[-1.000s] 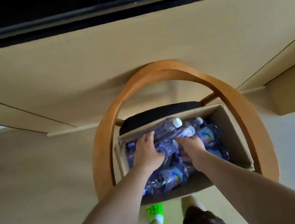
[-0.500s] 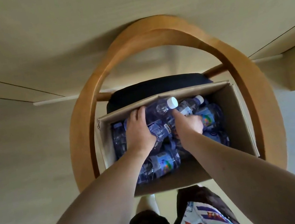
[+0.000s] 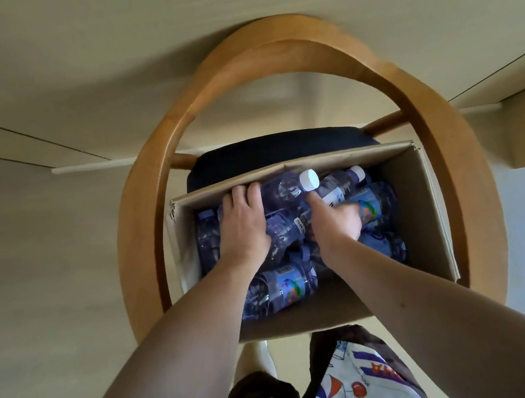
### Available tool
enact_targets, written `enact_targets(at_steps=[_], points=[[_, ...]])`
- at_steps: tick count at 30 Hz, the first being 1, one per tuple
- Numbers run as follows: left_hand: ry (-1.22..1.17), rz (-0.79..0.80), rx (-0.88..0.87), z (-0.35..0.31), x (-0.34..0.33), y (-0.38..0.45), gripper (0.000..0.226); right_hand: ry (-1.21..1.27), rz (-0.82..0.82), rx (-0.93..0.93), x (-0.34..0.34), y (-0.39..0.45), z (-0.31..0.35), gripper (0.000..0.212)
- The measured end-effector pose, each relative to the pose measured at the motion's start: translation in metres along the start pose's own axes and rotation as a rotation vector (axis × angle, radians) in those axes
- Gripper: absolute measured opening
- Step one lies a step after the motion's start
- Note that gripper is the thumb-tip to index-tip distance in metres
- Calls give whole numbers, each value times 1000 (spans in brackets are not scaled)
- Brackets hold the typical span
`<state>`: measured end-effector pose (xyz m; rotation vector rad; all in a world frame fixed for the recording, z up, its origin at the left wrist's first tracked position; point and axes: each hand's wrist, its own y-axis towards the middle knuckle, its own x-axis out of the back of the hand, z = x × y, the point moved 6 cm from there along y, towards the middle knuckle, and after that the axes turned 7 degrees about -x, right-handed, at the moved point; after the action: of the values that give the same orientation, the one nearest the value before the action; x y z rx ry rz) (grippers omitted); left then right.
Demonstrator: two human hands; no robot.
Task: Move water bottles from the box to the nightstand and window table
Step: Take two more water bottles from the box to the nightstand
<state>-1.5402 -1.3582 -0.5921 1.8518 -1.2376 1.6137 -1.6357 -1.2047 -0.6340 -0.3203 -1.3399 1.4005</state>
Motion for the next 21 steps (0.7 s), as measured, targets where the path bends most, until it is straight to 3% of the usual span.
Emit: enact_targets(at_steps=[9,13,17,21], points=[[-59,-25,-88,-5,11,-11,89,147,175,-18,10,-4,-7,62],[-103,22,-121,-8,19,-14,79,57,177,17,19,-9,-11,54],[-213,139,-37,-8,23,-15,73,28,296,17,28,-15,-13,51],[-363,381,156,-9,26,-5,68,122,465,-35,28,-25,-10,43]])
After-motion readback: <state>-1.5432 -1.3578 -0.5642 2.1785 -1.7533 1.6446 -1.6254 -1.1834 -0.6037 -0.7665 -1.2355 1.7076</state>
